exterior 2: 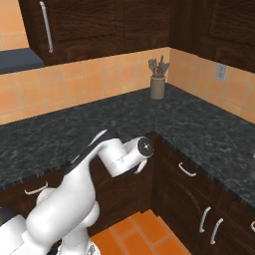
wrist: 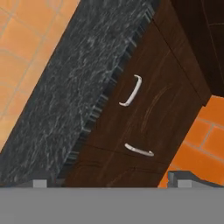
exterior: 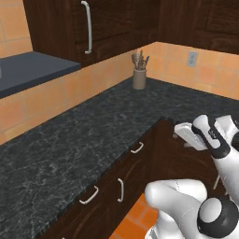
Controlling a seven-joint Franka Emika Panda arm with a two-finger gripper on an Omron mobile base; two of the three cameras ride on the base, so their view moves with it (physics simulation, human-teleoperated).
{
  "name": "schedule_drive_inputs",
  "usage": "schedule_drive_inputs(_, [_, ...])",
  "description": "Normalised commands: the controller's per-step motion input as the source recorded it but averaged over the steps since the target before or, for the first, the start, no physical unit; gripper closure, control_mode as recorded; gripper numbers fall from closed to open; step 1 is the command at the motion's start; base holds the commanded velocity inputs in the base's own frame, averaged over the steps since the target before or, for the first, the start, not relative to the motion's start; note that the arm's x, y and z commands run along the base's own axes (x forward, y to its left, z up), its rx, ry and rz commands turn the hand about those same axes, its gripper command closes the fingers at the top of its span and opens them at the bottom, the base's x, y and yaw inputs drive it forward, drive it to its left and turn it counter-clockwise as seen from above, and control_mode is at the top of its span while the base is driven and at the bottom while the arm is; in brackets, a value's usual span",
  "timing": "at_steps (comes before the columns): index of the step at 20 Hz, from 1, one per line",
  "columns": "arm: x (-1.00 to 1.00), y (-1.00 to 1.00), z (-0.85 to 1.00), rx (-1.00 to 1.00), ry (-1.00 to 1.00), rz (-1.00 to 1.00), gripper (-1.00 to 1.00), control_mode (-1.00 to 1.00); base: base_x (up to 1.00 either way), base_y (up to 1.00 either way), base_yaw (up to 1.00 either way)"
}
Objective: Take a straw from the drawer in front and place it inside the glass cup on the dining counter.
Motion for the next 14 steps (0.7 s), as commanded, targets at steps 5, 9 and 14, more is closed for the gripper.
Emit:
schedule_drive_inputs(5, [0.84, -0.17, -0.38, 0.09, -0.07, 0.00, -1.00, -1.00, 0.00, 0.00, 0.00])
schedule_drive_inputs(9, [0.90, -0.29, -0.48, 0.05, 0.04, 0.00, -1.00, -1.00, 0.00, 0.00, 0.00])
schedule_drive_inputs(14, [0.66, -0.39, -0.55, 0.14, 0.06, 0.01, -1.00, -1.00, 0.00, 0.00, 0.00])
